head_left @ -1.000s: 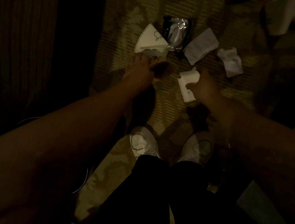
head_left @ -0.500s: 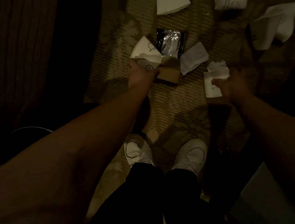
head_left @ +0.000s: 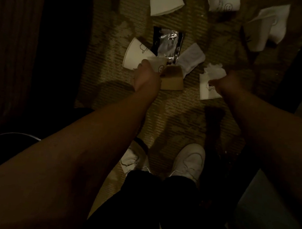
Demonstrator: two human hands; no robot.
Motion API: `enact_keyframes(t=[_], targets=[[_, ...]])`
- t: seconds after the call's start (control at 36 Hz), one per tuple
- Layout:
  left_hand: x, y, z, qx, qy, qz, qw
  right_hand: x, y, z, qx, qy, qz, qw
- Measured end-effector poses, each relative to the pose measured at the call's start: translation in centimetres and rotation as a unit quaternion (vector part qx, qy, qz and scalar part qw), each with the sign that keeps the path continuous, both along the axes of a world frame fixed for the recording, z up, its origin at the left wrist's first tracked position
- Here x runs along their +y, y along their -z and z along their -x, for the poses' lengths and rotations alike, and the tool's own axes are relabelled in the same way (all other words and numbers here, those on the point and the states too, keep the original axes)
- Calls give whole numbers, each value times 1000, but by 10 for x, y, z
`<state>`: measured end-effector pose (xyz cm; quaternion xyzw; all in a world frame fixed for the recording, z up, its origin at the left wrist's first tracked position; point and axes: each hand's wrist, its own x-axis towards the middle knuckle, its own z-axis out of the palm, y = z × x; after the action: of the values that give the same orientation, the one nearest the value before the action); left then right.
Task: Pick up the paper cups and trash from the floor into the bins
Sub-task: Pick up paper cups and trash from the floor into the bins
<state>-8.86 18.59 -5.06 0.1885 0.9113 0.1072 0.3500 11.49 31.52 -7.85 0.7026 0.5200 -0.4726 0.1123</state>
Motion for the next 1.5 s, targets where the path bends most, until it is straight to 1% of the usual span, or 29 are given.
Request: enact_keyframes(t=[0.08, 0.14, 0.25, 0.33, 0.42, 0.5, 0.61, 0.69, 0.81, 0.92, 1.06, 1.19, 1.22, 1.28, 1.39, 1.5], targets=[[-1, -3, -2, -11, 29, -15, 999, -1, -2, 0, 2, 9, 23, 1000], [0, -8, -2, -52, 10, -25, 998, -3, -4, 0, 9, 9, 29, 1000], [1, -14, -6, -156, -37, -49, 986, -8, -12, -2, 12, 3, 7, 1000], [1, -15, -9, -190, -45, -53, 979, -14, -19, -6, 43, -14, 12, 999], [2, -10, -14, -175, -43, -58, 982, -24, -25, -13, 55, -65, 48, 995], [4, -8, -22, -127, -18, -46, 991, -33, -25, -18, 53, -64, 71, 994], [9, -3, -32, -87, -5, -68, 994, -39, -24, -13, 55, -68, 63, 994], [13, -6, -34, -102, -16, -59, 993, -44, -27, -6, 71, -56, 61, 994], [16, -19, -29, -124, -38, -33, 991, -47, -42, -1, 84, -15, 64, 994], [9, -52, -19, -120, -57, 2, 991, -49, -79, -4, 99, 9, 71, 993], [-17, -115, -3, -133, -95, 32, 986, -47, -145, -4, 107, -26, 56, 992], [-47, -184, 12, -159, -166, 11, 973, -54, -214, 8, 113, -47, 52, 991], [-48, -188, 14, -161, -177, 6, 971, -54, -221, 11, 115, -41, 51, 991], [-64, -241, 24, -170, -213, -15, 962, -65, -271, 22, 137, -38, 55, 988], [-80, -277, 30, -164, -248, -32, 954, -71, -302, 36, 148, -46, 53, 986], [-105, -342, 41, -176, -289, -81, 938, -83, -365, 56, 174, -55, 50, 982]])
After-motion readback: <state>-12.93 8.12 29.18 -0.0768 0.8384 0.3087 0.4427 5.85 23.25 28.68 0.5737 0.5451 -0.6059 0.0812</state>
